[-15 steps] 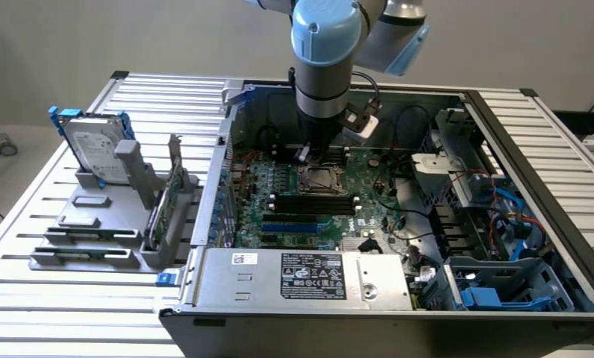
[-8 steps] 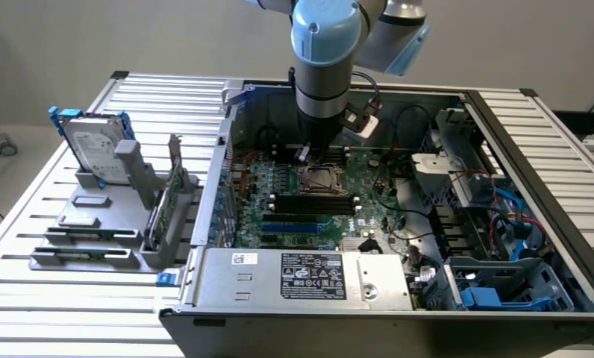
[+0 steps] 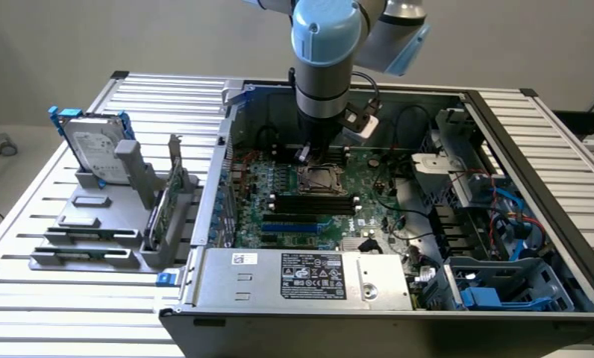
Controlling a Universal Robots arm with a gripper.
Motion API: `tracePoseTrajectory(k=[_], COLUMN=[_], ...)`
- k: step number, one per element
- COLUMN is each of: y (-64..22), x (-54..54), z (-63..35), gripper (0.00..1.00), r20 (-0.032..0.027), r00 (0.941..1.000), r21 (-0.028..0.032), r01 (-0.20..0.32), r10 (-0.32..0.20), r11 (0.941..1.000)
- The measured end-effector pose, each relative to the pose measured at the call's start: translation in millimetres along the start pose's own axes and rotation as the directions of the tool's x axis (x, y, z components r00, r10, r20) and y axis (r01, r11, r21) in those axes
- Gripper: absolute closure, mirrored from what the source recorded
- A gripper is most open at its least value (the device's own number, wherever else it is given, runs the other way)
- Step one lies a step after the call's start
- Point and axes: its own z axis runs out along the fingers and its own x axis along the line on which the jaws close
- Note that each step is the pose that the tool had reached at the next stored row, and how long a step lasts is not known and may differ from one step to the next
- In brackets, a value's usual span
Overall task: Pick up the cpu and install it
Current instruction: 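Close the cpu cover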
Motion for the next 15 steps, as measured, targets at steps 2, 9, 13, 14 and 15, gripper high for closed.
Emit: tracePoseTrajectory(k=[2, 9, 13, 14, 15], y=[0.0, 0.6, 0.9, 1.0, 1.1], x=[0.0, -0.7, -1.2, -1.3, -1.4], z=[0.0, -0.2, -0.2, -0.2, -0.3], gripper=[0.89, 0.89, 0.89, 0.89, 0.89], r20=[0.0000, 0.0001, 0.0002, 0.0003, 0.0003], r00=[1.0000, 1.0000, 1.0000, 1.0000, 1.0000], r21=[0.0000, 0.0006, 0.0008, 0.0008, 0.0009], r01=[0.000, 0.002, 0.002, 0.003, 0.003], r10=[0.000, -0.002, -0.002, -0.003, -0.003], r11=[1.0000, 1.0000, 1.0000, 1.0000, 1.0000])
